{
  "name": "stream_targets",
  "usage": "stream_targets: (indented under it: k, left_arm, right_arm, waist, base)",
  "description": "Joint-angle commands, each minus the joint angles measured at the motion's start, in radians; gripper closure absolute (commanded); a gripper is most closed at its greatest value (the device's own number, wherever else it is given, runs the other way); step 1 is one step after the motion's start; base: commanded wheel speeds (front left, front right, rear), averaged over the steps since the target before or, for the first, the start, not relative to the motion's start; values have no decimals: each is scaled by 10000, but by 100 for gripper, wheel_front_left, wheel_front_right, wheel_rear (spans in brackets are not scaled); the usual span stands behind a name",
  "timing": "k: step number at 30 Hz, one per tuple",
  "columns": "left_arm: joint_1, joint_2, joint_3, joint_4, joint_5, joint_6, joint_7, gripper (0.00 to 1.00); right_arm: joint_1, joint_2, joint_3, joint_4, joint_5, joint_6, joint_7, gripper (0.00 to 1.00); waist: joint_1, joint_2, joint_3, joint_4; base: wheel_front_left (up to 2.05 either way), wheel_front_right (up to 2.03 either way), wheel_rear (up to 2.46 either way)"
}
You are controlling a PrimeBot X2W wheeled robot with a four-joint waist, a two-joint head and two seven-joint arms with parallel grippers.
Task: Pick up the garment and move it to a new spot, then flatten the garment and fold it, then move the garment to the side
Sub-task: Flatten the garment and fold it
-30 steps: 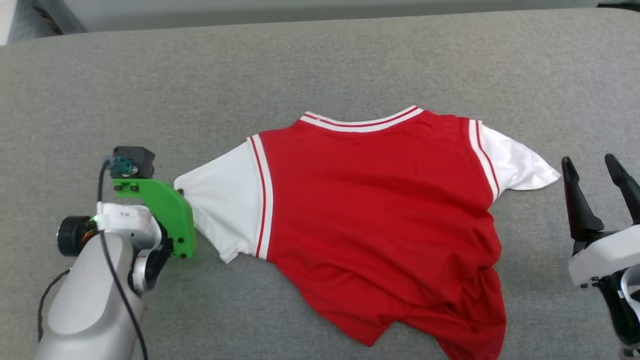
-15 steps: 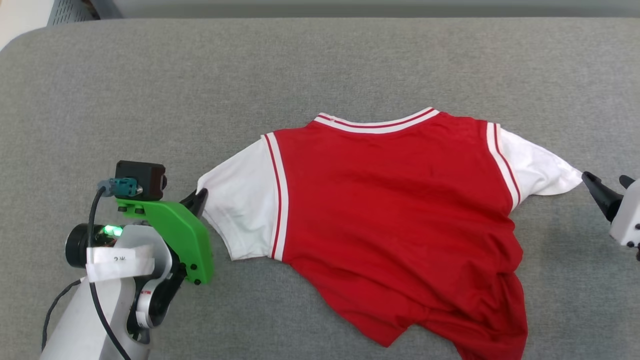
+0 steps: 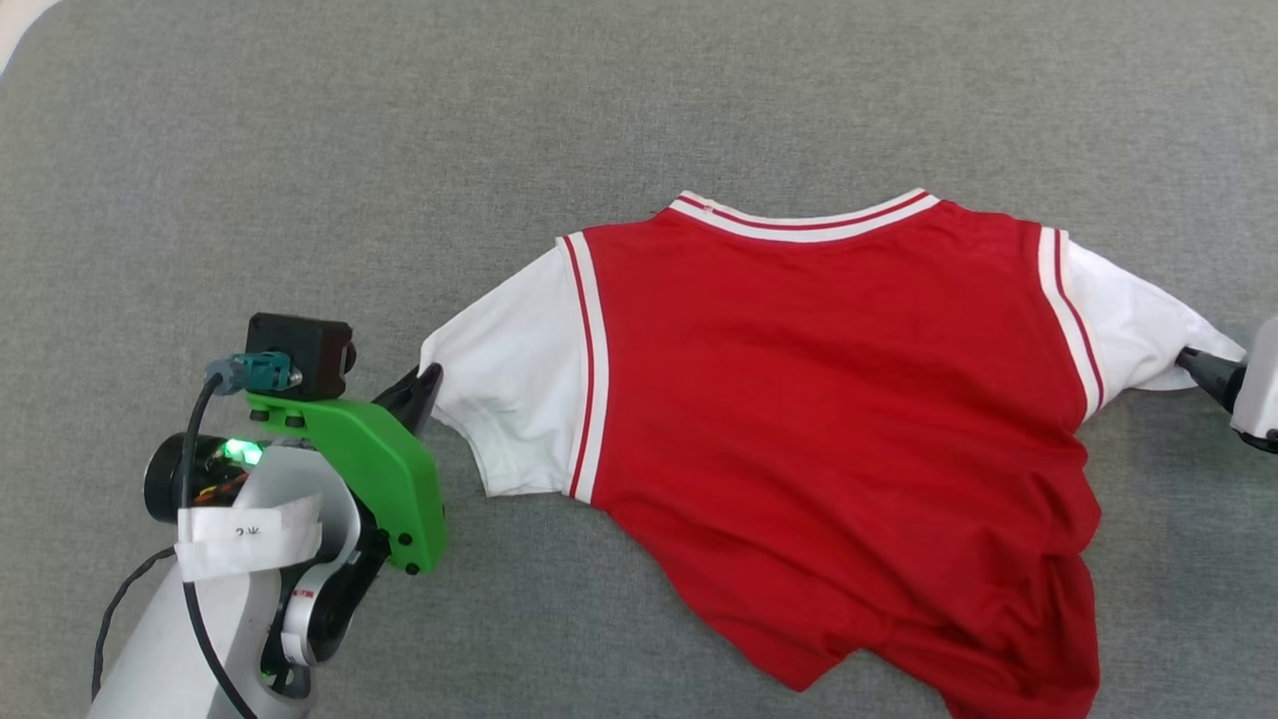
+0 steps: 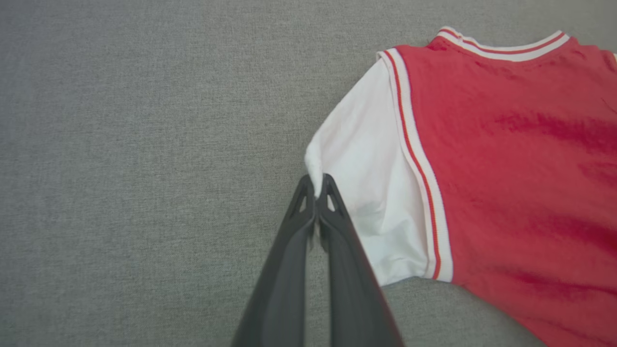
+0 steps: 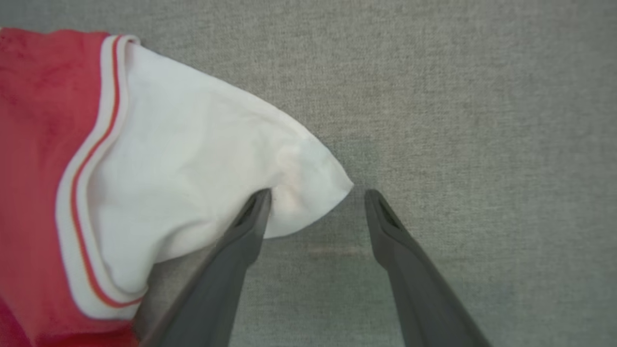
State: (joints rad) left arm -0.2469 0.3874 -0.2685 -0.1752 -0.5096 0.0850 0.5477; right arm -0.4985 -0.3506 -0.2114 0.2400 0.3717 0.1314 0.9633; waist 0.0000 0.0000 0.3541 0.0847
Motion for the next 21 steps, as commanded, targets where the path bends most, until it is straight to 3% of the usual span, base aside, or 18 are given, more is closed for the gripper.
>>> stream_targets:
  k: [1, 14, 15, 16, 17, 18, 21]
  left_arm:
    - [32, 84, -5, -35, 31, 72, 11, 100]
    - [-148, 48, -108, -86, 30, 70, -93, 100]
    - [-154, 46, -115, -73, 31, 74, -104, 100]
    - [-159, 43, -120, -62, 32, 78, -114, 100]
    - [-164, 40, -123, -46, 30, 82, -129, 100]
    - [-166, 39, -122, -28, 27, 85, -143, 100]
    - [-153, 52, -111, 81, 27, 99, -201, 100]
  right_arm:
    - [-179, -15, 71, 131, -110, -7, -45, 0]
    - [-354, -318, 1156, 988, -120, -7, -581, 0]
    - [-320, -360, 1271, 1062, -87, -7, -581, 18]
    - [-290, -395, 1368, 1105, -61, -7, -593, 53]
    - [-259, -436, 1463, 1144, -20, -7, -633, 68]
    - [-244, -464, 1512, 1179, 16, -7, -673, 100]
    - [-208, -585, 1674, 1226, 149, -7, -971, 100]
  waist:
    - [0, 0, 113, 94]
    - [0, 0, 399, 292]
    - [0, 0, 394, 300]
    - [0, 0, 385, 305]
    - [0, 0, 370, 309]
    - [0, 0, 349, 307]
    - [0, 0, 207, 287]
  base:
    - [0, 0, 0]
    - [0, 0, 0]
    - [0, 0, 0]
    - [0, 0, 0]
    - [0, 0, 0]
    - [0, 0, 0]
    - [0, 0, 0]
